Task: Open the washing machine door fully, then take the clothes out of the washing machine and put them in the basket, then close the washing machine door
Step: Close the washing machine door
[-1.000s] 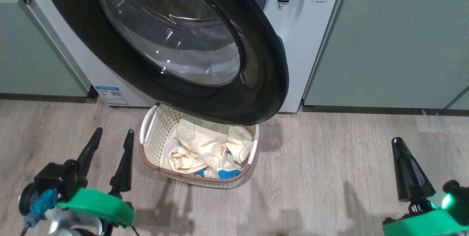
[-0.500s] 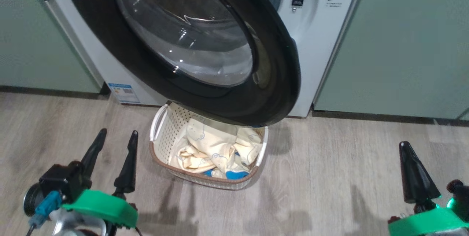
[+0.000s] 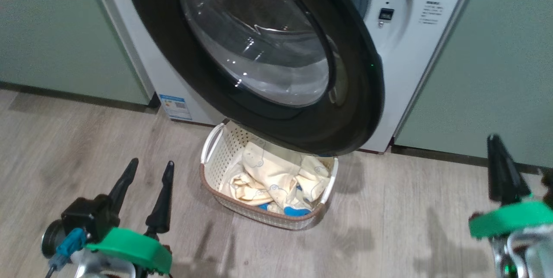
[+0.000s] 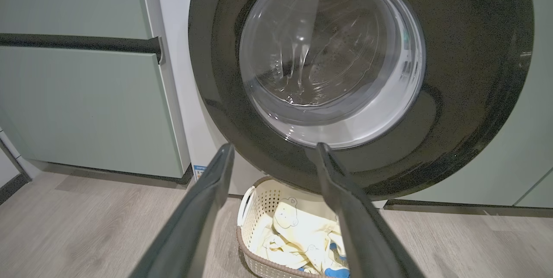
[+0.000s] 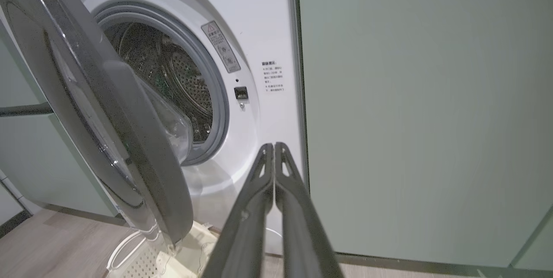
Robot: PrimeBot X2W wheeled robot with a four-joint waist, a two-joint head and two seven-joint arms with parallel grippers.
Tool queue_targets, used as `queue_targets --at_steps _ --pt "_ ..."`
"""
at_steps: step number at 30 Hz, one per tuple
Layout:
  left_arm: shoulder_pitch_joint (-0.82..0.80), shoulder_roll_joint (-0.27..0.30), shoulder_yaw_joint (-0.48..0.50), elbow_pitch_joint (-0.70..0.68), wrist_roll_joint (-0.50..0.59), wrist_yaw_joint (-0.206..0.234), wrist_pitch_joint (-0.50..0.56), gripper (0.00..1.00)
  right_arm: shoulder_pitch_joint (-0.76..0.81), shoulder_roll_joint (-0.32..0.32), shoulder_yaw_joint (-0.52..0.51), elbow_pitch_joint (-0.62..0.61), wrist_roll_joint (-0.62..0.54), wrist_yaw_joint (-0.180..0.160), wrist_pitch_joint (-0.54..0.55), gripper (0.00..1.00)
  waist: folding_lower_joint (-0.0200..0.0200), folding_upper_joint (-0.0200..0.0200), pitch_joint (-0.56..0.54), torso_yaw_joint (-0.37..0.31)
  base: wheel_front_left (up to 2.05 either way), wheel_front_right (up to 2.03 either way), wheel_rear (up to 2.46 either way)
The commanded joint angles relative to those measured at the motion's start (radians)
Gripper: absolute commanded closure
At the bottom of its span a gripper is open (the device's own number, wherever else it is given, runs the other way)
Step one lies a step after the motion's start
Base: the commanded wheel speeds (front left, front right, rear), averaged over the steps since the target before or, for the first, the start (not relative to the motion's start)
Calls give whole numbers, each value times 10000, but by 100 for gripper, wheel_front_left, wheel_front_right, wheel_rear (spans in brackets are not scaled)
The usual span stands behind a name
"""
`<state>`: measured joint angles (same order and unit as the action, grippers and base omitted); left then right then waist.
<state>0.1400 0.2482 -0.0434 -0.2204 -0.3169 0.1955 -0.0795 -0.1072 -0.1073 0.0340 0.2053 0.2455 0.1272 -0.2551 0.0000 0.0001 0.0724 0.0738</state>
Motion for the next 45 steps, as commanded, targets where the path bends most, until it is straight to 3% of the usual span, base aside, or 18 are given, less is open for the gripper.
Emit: queue_targets --at_steps 1,9,17,24,31,37,45 --pt "-561 94 309 -297 85 -24 -111 0 -748 -121 120 -107 91 35 -67 100 0 -1 4 108 0 0 0" --pt "-683 89 166 -183 115 -28 -168 0 -2173 1 230 975 236 35 -67 100 0 -1 -27 442 0 0 0" --pt "-679 116 150 -193 117 28 -214 0 -3520 -74 573 113 324 35 -67 100 0 -1 -9 545 0 0 0" --pt "-654 157 158 -265 67 53 -241 0 -4121 -122 2195 -1614 191 35 -67 100 0 -1 -26 563 0 0 0" --pt "-649 176 149 -310 60 95 -255 0 -3796 -141 3725 -2037 464 35 255 100 0 -1 6 584 0 0 0" --pt "-730 175 115 -297 31 104 -303 0 -3736 -297 4729 -1372 936 35 550 100 0 -1 143 600 0 0 0" --pt "-870 164 23 -223 7 88 -395 0 -4158 -399 5098 125 1233 35 424 100 0 -1 338 654 0 0 0"
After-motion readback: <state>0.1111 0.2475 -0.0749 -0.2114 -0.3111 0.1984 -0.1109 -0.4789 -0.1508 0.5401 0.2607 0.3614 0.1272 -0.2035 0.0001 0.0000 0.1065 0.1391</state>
